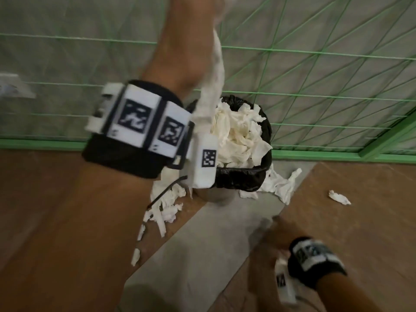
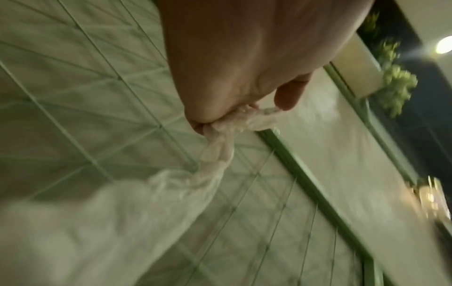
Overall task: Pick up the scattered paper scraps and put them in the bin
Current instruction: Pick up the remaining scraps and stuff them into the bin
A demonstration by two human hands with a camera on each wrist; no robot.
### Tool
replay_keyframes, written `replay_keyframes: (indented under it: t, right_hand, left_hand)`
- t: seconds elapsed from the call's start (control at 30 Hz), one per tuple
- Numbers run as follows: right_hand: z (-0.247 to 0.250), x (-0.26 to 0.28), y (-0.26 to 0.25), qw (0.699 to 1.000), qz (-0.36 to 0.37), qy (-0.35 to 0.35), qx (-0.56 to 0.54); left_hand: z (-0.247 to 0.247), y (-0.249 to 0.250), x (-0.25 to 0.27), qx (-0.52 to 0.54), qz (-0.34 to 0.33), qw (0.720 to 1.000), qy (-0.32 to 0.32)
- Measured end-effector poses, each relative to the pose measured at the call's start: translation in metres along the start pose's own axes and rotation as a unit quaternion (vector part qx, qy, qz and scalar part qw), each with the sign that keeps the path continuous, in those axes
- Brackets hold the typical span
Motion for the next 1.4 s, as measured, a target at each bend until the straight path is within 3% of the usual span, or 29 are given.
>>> replay_keyframes:
  t: [0.07,0.13,0.17,0.3,0.37,0.43,0.47,0.53,0.63,0.73,0.83,0.9,0.93,0.97,1.03,1.1,1.17,1.2,1.27,1.33,1.4]
  right_hand:
    - [-0.043,-0.002,0.007,0.998,-0.009,-0.001,0.068]
    - [-0.064,0.009,0.006,0.992,-0.036,0.005,0.118]
    - [-0.069,0.012,0.006,0.989,-0.045,0.02,0.137]
    - [-0.077,0.016,-0.003,0.977,-0.008,0.029,0.213]
    - [-0.059,0.016,-0.001,0.973,-0.005,0.084,0.214]
    - [-0.017,0.017,0.0,0.969,-0.03,0.161,0.186]
    - [0.012,0.019,-0.004,0.972,-0.016,0.195,0.128]
    - [0.085,0.034,-0.016,0.96,0.054,0.274,-0.031]
    - [0.187,0.086,-0.056,0.889,0.189,0.386,-0.159]
    - [0.246,0.136,-0.119,0.828,0.349,0.392,-0.197]
    - [0.262,0.153,-0.175,0.825,0.392,0.394,-0.099]
    - [0.249,0.146,-0.202,0.84,0.41,0.352,-0.053]
    - [0.239,0.141,-0.211,0.851,0.413,0.324,-0.028]
    - [0.228,0.134,-0.217,0.862,0.415,0.293,-0.007]
    - [0.218,0.123,-0.217,0.865,0.43,0.259,-0.008]
    - [0.233,0.119,-0.198,0.834,0.451,0.305,-0.09]
    - [0.251,0.096,-0.156,0.802,0.428,0.359,-0.212]
    - [0.253,0.071,-0.131,0.808,0.387,0.367,-0.252]
    - [0.23,0.003,-0.08,0.878,0.253,0.31,-0.264]
    - [0.172,-0.06,-0.04,0.962,0.11,0.185,-0.167]
    - [0.114,-0.089,-0.022,0.99,0.05,0.114,-0.071]
  left_hand:
    - [-0.032,-0.003,-0.002,0.022,0.016,1.0,-0.013]
    - [-0.065,-0.026,-0.001,-0.046,0.056,0.996,-0.048]
    - [-0.08,-0.047,0.005,-0.075,0.104,0.987,-0.099]
    - [-0.122,-0.113,0.047,-0.244,0.176,0.912,-0.28]
    - [-0.132,-0.128,0.057,-0.33,0.172,0.869,-0.325]
    - [-0.131,-0.131,0.057,-0.344,0.173,0.861,-0.333]
    - [-0.129,-0.129,0.054,-0.33,0.165,0.87,-0.328]
    - [-0.119,-0.119,0.048,-0.293,0.14,0.899,-0.294]
    - [-0.096,-0.093,0.041,-0.242,0.084,0.941,-0.223]
    - [-0.064,-0.076,0.038,-0.167,0.067,0.975,-0.133]
    - [-0.011,-0.098,0.048,-0.054,0.093,0.993,0.042]
    - [0.02,-0.139,0.074,-0.041,0.152,0.978,0.137]
    - [0.029,-0.165,0.093,-0.078,0.197,0.966,0.15]
    - [0.033,-0.192,0.111,-0.13,0.251,0.95,0.134]
    - [0.025,-0.252,0.157,-0.267,0.358,0.895,0.02]
    - [0.0,-0.305,0.206,-0.336,0.412,0.838,-0.125]
    - [-0.027,-0.344,0.249,-0.354,0.432,0.796,-0.233]
    - [-0.04,-0.355,0.26,-0.38,0.414,0.779,-0.277]
    - [-0.062,-0.364,0.268,-0.422,0.368,0.761,-0.327]
    - [-0.077,-0.358,0.265,-0.45,0.34,0.756,-0.333]
    - [-0.082,-0.347,0.253,-0.497,0.304,0.756,-0.298]
Point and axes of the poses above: each hand's wrist, its own x-axis away from the middle knuckle, its own z-axis out of the back of the hand, y = z × x, the point moved 9 cm from there along -x, towards the middle knuckle, and after that the axes turned 12 degrees about -y, right-handed, at the moved point
